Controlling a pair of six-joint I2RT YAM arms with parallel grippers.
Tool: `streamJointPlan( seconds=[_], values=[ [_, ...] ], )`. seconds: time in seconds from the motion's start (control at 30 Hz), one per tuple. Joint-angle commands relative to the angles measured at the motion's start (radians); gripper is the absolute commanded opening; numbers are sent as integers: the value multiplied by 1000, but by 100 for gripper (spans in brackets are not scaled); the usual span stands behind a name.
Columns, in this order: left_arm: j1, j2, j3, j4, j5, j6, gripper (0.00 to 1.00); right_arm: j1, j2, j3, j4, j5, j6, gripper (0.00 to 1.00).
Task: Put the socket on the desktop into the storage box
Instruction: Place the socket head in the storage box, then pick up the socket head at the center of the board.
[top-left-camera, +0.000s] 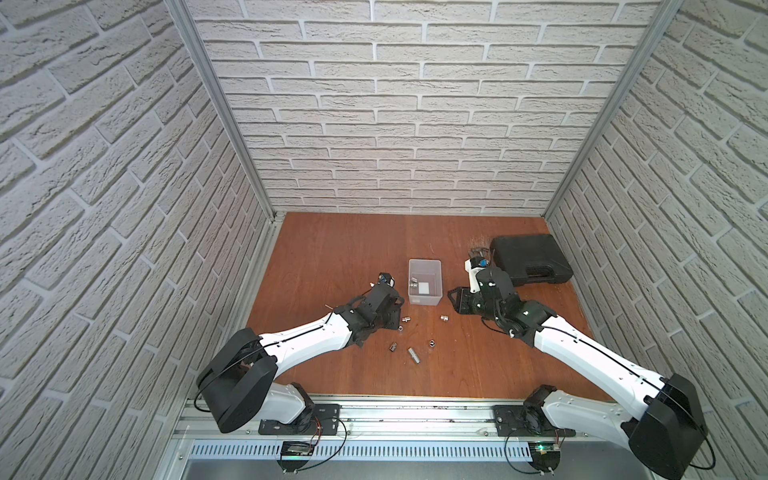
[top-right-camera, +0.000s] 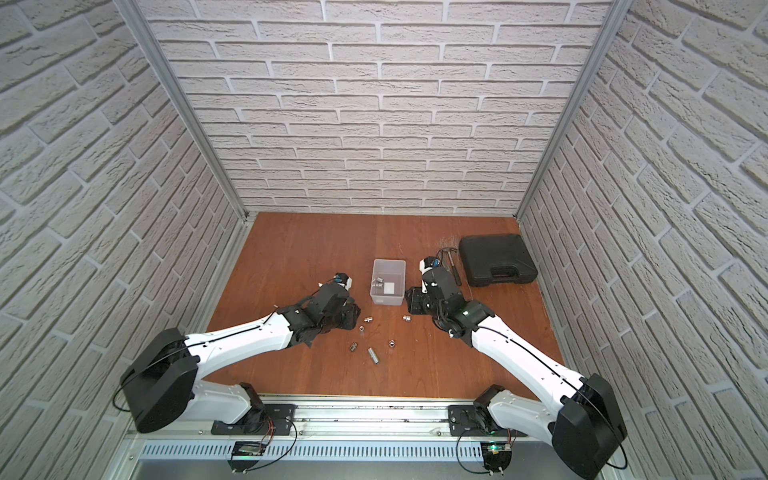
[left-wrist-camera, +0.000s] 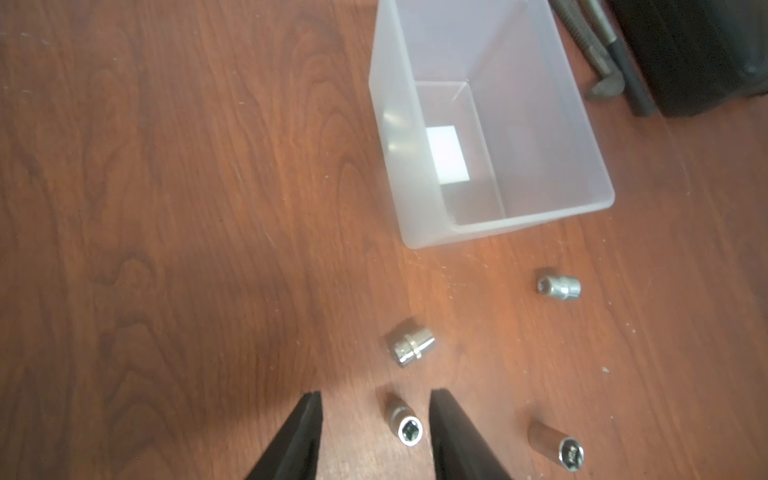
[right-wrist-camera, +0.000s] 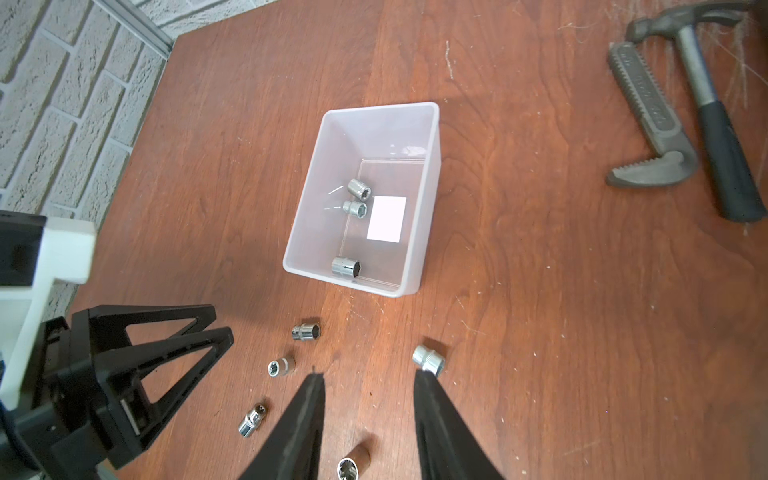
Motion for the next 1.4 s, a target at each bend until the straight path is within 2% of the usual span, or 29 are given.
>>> streamJointPlan(
  seconds=[0.0, 0.3, 1.37],
  values=[
    [-33, 61, 43, -78, -51, 40, 47, 4, -33, -16, 14, 33, 14, 41],
    [-58, 190, 106, -129, -34, 15, 45, 2, -53, -41, 13, 48, 10, 42],
    [-81, 275, 136, -117, 7, -27, 37, -9, -63, -47, 12, 44, 4, 43]
  ],
)
